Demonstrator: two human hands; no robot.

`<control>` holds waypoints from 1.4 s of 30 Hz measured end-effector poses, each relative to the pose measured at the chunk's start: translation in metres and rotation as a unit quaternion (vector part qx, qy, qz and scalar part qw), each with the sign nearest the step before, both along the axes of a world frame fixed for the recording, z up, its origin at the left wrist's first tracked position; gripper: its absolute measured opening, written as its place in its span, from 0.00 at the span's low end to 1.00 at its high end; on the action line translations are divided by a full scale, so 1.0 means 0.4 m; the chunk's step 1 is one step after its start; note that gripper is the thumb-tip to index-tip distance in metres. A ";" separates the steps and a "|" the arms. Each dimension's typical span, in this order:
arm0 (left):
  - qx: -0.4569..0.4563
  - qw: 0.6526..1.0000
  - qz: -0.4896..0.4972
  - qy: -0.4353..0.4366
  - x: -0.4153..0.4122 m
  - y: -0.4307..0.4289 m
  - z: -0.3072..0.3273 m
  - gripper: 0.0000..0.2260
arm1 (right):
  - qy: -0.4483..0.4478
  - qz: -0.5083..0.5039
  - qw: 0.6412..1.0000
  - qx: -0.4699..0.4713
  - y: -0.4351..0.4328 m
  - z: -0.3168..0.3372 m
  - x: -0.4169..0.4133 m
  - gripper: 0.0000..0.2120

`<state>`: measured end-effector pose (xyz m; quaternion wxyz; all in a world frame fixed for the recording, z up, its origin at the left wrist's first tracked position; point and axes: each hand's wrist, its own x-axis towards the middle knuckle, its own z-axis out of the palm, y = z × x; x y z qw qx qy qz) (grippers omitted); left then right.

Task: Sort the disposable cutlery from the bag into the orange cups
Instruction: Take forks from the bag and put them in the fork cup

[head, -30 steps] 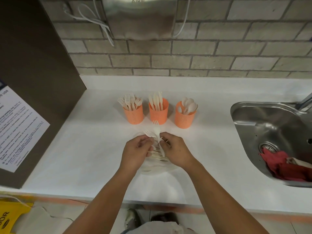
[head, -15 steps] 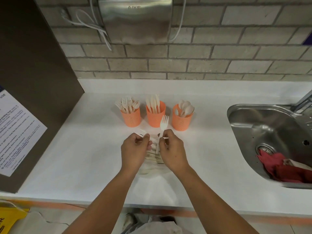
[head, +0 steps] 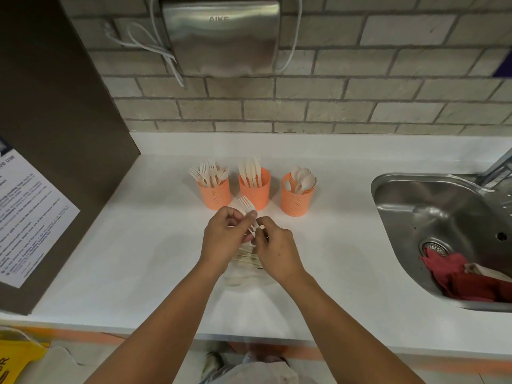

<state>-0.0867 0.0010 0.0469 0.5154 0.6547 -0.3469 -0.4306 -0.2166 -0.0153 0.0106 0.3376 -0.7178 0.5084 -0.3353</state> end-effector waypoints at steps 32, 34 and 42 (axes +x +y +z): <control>-0.016 0.985 0.073 0.153 0.122 0.008 0.017 0.08 | 0.352 0.168 0.920 -0.031 -0.065 -0.084 -0.008 0.11; -0.018 0.987 0.066 0.143 0.122 0.003 0.017 0.08 | 0.365 0.175 0.914 -0.035 -0.067 -0.081 -0.012 0.12; -0.015 0.989 0.065 0.130 0.140 -0.002 0.005 0.07 | 0.371 0.151 0.914 -0.061 -0.065 -0.096 -0.009 0.12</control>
